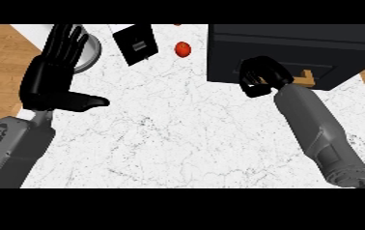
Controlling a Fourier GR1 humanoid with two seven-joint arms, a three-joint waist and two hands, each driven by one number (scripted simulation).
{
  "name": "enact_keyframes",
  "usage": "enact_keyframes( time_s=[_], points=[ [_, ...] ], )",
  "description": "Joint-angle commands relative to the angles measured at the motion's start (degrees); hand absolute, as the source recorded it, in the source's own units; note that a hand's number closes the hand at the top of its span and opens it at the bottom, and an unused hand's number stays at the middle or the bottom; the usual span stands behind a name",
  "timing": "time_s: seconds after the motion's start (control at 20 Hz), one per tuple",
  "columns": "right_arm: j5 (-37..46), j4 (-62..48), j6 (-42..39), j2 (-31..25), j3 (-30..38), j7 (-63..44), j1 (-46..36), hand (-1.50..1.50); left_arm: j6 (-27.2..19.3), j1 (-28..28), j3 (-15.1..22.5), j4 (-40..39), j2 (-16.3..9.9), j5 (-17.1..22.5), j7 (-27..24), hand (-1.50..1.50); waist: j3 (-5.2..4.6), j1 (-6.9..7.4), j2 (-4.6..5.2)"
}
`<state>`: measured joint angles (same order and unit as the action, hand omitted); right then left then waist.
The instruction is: Pick up the cup, place it into the drawer and close the drawer
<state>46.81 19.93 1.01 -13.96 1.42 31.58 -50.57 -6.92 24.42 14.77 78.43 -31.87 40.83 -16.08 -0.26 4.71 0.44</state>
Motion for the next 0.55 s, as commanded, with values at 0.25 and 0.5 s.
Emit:
enact_keyframes(
  time_s=[0.25,0.5],
  points=[
    [-2.57,-3.89,2.18,-4.92,5.22,-3.84,-6.15,1.5,2.43,-0.76,0.51,-0.9,1.45,-0.15,-1.54,-1.5,0.46,2.11,2.68],
    [-2.57,-4.38,2.26,-5.71,5.27,-1.92,-5.35,1.5,2.91,0.27,0.89,-1.01,1.57,0.01,-0.04,-1.5,0.52,2.05,2.7]
  ],
)
